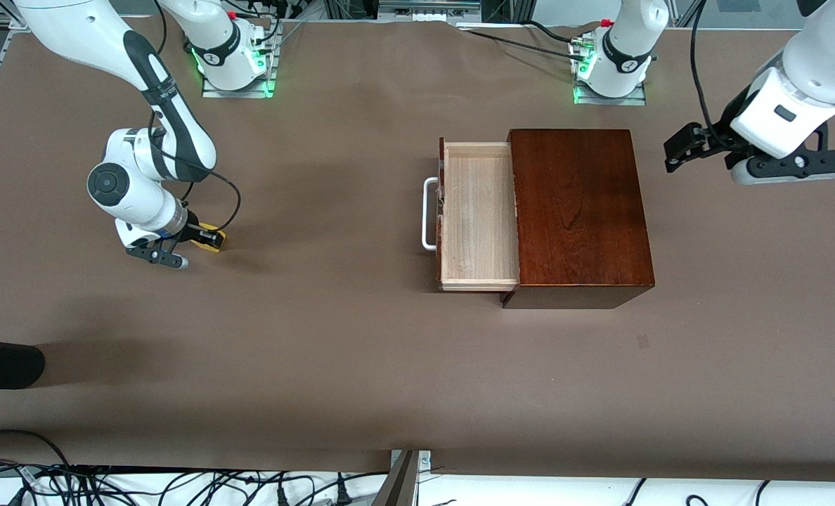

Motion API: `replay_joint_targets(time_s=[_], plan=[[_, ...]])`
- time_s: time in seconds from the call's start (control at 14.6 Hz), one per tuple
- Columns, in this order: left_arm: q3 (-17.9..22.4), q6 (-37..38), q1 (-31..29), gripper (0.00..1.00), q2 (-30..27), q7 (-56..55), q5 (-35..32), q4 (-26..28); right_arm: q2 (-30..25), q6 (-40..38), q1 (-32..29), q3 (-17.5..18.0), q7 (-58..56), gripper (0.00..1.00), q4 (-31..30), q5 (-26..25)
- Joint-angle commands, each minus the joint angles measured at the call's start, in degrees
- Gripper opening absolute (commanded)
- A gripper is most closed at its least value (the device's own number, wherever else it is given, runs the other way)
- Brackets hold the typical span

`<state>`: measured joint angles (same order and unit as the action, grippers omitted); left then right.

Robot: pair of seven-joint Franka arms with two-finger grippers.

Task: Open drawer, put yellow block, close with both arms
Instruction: 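Grasp the yellow cube with the right gripper and lift it, then carry the yellow cube with the right gripper over the open drawer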

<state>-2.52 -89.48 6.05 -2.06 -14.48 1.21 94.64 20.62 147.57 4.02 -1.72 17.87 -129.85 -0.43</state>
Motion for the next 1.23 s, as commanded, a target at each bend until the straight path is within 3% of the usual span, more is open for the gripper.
replay_joint_targets(time_s=[0.0, 0.21, 0.41, 0.62, 0.82, 0.96, 1.16], plan=[[0.33, -0.96, 0.28, 1.00, -0.50, 0.86, 0.64, 0.02, -3.73, -7.61, 0.11, 0.31, -0.56, 0.00, 3.45, -0.45], [0.67, -1.22, 0.10, 1.00, 1.08, 1.47, 0.55, -1.47, -7.44, -25.43, 0.11, 0.57, -2.23, 0.00, 14.76, -0.63], [0.94, -1.74, -1.21, 1.00, 1.53, 1.65, 0.64, -2.44, -7.53, -46.79, 0.28, 2.32, -0.74, 0.00, 30.83, -0.19], [0.85, -1.83, -2.97, 1.00, 2.58, 1.56, 1.34, -3.23, -7.44, -57.89, 0.37, 4.07, 1.35, 0.00, 40.88, 0.51], [0.76, -1.75, -2.89, 1.00, 3.46, 1.56, 1.25, -3.94, -7.44, -63.19, 0.37, 9.25, 16.16, 0.00, 45.64, 3.66], [0.76, -1.83, -2.97, 1.00, 3.46, 1.65, 1.16, -4.03, -7.35, -63.11, 0.37, 13.65, 31.44, 0.00, 46.18, 8.40], [0.76, -1.92, -2.97, 1.00, 4.16, 1.65, 0.64, -4.11, -6.22, -59.44, 4.31, 19.37, 51.32, 0.00, 46.53, 9.04]])
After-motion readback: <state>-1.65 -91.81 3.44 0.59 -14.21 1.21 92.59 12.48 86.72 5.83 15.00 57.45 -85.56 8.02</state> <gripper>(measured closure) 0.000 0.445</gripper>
